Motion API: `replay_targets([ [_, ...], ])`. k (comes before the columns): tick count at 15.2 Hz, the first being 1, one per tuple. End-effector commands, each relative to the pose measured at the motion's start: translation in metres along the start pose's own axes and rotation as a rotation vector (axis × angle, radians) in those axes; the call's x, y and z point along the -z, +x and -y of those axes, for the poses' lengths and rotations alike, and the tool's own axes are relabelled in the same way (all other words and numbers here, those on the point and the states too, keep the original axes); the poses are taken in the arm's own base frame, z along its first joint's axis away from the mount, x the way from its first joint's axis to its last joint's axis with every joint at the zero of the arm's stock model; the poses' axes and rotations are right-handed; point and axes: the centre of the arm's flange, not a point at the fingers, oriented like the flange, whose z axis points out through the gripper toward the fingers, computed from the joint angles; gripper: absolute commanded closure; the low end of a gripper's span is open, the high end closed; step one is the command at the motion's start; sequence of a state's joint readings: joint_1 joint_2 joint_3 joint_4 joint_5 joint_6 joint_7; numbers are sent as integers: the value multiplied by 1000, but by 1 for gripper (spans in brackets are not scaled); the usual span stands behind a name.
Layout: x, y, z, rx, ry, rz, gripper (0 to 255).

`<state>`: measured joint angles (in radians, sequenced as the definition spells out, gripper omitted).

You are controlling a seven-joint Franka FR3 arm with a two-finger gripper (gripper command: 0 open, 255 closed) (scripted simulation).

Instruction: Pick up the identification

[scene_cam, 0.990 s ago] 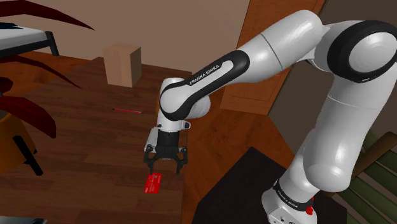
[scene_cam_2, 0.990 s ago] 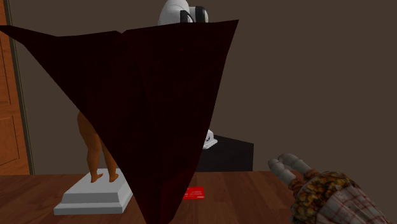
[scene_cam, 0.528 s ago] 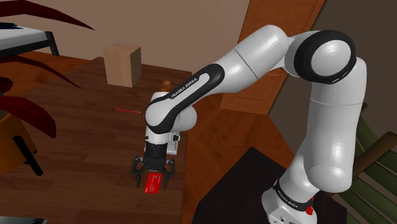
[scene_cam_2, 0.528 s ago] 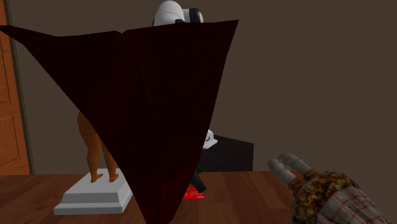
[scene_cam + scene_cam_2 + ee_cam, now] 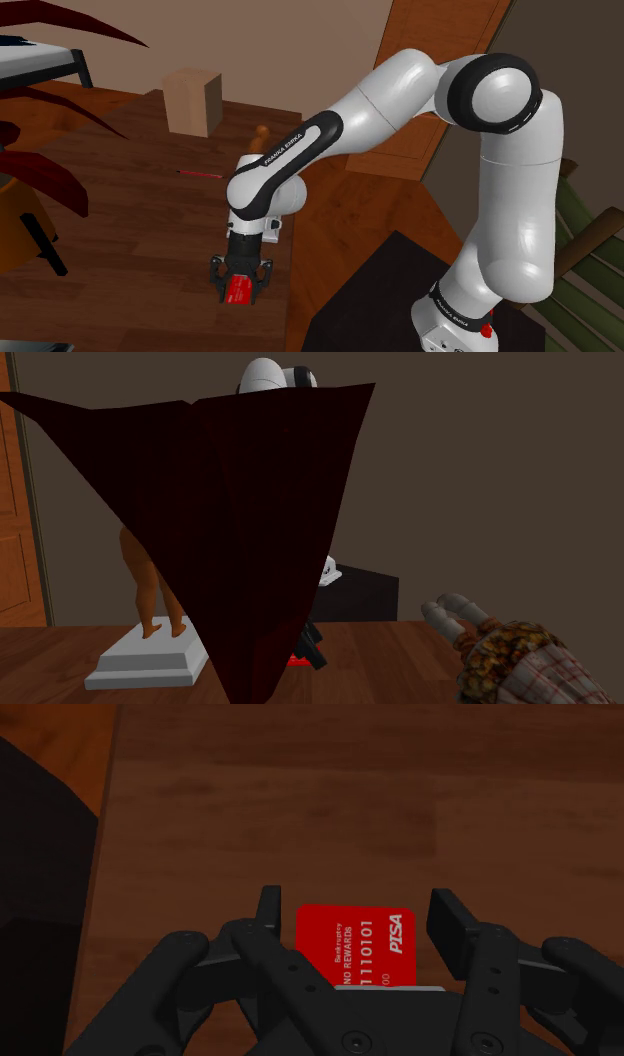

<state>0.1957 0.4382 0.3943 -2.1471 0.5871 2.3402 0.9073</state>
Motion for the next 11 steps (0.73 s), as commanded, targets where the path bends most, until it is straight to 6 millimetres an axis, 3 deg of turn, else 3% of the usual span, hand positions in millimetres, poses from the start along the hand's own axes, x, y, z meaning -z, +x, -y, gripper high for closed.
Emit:
replay_targets([
  [1, -3, 2, 0, -2, 3, -3, 255],
  [8, -3, 2, 0, -2, 3, -3, 255],
  [11, 10, -7, 0, -2, 3, -3, 255],
])
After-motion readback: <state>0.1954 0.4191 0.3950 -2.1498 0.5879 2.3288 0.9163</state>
